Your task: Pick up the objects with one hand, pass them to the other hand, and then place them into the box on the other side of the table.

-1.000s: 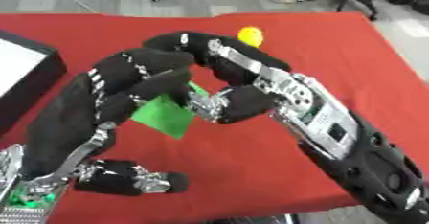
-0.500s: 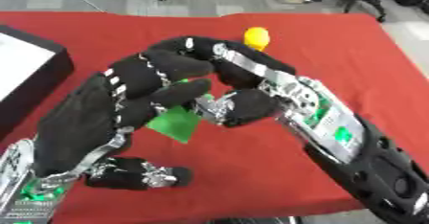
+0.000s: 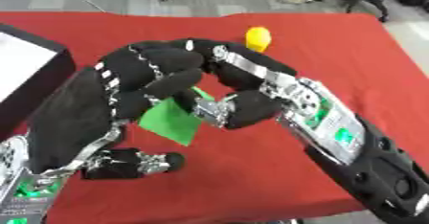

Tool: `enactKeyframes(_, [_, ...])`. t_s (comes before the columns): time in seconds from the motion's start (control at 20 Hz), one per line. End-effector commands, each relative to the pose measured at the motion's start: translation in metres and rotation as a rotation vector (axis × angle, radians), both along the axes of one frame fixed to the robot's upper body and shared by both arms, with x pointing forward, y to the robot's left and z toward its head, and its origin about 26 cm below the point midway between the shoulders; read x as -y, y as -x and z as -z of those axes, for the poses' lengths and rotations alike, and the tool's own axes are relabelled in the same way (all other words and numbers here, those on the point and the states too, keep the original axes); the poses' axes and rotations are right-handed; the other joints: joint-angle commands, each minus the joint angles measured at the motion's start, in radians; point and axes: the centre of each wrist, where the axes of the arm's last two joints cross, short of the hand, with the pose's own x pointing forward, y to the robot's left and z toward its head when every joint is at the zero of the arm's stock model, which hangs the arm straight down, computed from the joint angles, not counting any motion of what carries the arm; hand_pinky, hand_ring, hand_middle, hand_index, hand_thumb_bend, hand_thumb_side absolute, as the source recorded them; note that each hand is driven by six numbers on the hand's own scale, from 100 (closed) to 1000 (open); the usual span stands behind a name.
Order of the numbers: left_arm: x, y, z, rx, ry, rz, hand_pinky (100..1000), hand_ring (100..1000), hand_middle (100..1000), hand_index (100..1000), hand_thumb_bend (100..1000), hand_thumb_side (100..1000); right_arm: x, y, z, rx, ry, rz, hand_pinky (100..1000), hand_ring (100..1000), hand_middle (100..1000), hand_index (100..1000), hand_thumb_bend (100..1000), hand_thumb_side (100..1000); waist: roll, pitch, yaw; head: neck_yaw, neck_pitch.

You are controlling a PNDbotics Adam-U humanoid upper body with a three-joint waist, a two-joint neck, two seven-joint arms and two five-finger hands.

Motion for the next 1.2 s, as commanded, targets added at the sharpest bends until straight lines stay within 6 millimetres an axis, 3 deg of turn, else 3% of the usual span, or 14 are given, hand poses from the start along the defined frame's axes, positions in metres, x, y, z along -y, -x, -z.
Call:
enactKeyframes(0.05, [-0.0063, -0.0001, -0.0071, 0.066, -0.012, -0.041, 887, 839, 826, 976, 888, 100, 0.0009, 0.0026, -0.0079, 0.027, -0.005, -0.011, 1000, 497, 396, 885, 100, 470, 0.005, -0.016, 0.0, 0.0, -0.003])
enactKeyframes(0.55, [-0.0074, 0.0009, -0.0029, 0.114, -0.116, -0.129, 917, 844, 774, 965, 798, 100, 0.0011, 0.0024, -0.0083, 0.028, -0.006, -0.013, 1000, 496, 393, 885, 100, 470, 0.009, -0.016, -0.003, -0.005, -0.003])
enactKeyframes(0.95, [-0.0038, 0.0018, -0.0034, 0.103, -0.096, -0.123, 902, 826, 723, 931, 679, 100, 0.0002, 0.0029, -0.0075, 0.027, 0.0, -0.024, 1000, 496, 392, 885, 100, 470, 0.009, -0.017, -0.004, -0.01, -0.003])
enactKeyframes(1.2, [-0.0021, 0.0017, -0.0054, 0.089, -0.062, -0.121, 883, 800, 635, 881, 582, 100, -0.0004, 0.0033, -0.0068, 0.028, 0.004, -0.032, 1000, 495, 391, 883, 100, 470, 0.008, -0.016, -0.003, -0.015, -0.003])
